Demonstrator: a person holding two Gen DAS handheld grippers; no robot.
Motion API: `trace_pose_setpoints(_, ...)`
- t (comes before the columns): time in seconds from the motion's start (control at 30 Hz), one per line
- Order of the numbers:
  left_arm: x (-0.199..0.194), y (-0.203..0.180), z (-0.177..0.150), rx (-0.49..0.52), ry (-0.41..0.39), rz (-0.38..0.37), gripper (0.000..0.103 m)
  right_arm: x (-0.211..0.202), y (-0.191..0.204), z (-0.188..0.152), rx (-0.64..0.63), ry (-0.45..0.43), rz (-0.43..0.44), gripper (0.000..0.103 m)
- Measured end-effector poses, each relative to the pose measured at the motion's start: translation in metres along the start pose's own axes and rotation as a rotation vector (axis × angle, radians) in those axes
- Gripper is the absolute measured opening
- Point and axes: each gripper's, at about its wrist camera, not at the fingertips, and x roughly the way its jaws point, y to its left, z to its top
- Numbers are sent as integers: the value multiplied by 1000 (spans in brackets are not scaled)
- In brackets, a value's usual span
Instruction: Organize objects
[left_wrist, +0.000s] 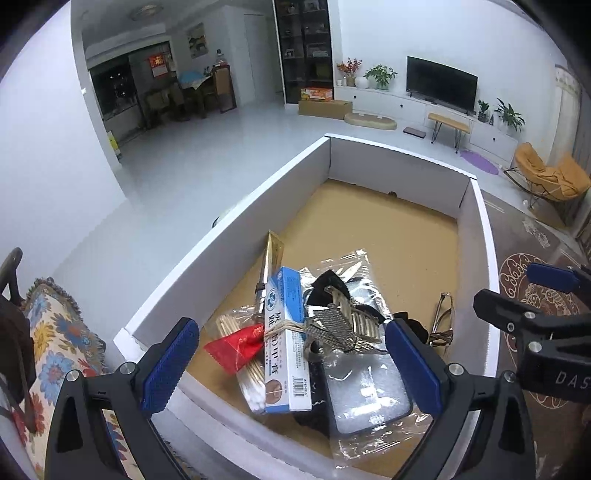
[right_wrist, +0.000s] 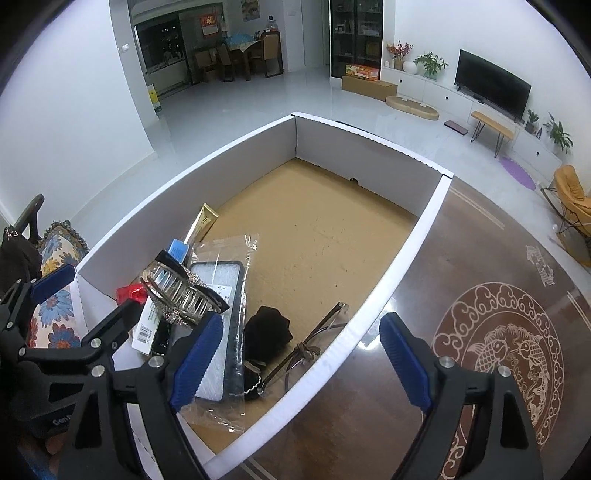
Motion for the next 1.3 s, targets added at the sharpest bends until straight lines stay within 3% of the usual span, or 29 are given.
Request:
trace_pose_setpoints(0.23, 2, 3, -2, -2, -4, 42, 102, 4, 7, -4, -17, 18, 3, 91)
trace_pose_setpoints(0.67, 4, 11, 2, -20, 16, 45, 102, 8, 6, -3, 43, 53, 21, 92)
trace_pose_setpoints(1.3, 10, 21, 0, -34, 34, 51, 102, 10, 14, -3, 17, 52, -17, 97)
